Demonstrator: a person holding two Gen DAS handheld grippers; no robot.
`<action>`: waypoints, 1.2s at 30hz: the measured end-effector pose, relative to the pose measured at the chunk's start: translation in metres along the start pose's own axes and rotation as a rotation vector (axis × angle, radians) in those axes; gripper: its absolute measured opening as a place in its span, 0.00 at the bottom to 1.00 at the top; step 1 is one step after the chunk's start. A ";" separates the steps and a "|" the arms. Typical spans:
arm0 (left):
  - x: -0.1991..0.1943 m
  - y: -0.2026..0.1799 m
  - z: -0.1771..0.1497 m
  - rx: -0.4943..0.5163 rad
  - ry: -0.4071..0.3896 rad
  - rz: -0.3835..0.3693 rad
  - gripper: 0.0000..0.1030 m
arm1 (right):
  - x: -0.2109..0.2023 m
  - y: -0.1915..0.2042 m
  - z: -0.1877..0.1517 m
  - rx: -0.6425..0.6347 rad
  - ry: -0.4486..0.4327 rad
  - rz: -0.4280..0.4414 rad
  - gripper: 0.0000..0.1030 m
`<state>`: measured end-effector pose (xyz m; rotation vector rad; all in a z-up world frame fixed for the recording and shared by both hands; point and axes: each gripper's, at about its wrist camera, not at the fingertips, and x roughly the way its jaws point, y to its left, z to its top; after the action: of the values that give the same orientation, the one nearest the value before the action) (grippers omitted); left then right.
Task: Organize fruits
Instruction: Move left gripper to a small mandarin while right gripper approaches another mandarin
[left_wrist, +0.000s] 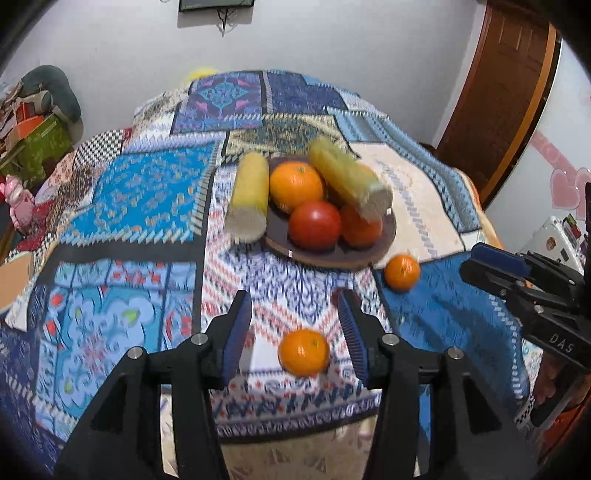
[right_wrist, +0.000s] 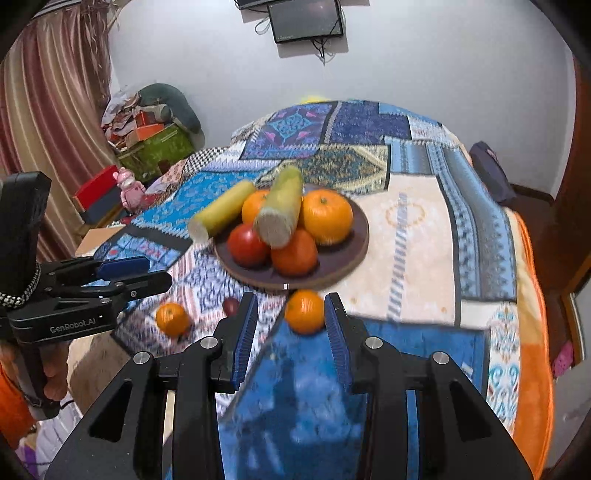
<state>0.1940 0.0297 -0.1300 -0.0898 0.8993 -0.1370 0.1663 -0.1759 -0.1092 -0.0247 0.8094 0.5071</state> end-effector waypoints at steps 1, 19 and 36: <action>0.002 0.000 -0.004 0.000 0.009 -0.001 0.47 | 0.000 0.000 -0.003 0.000 0.006 -0.001 0.34; 0.032 0.002 -0.023 0.001 0.073 -0.034 0.34 | 0.038 -0.004 -0.014 0.007 0.081 0.000 0.33; 0.028 0.011 -0.006 0.004 0.019 -0.025 0.34 | 0.066 0.003 -0.001 -0.046 0.111 -0.053 0.36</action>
<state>0.2071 0.0359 -0.1568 -0.0963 0.9174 -0.1631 0.2023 -0.1458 -0.1551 -0.1168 0.9032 0.4773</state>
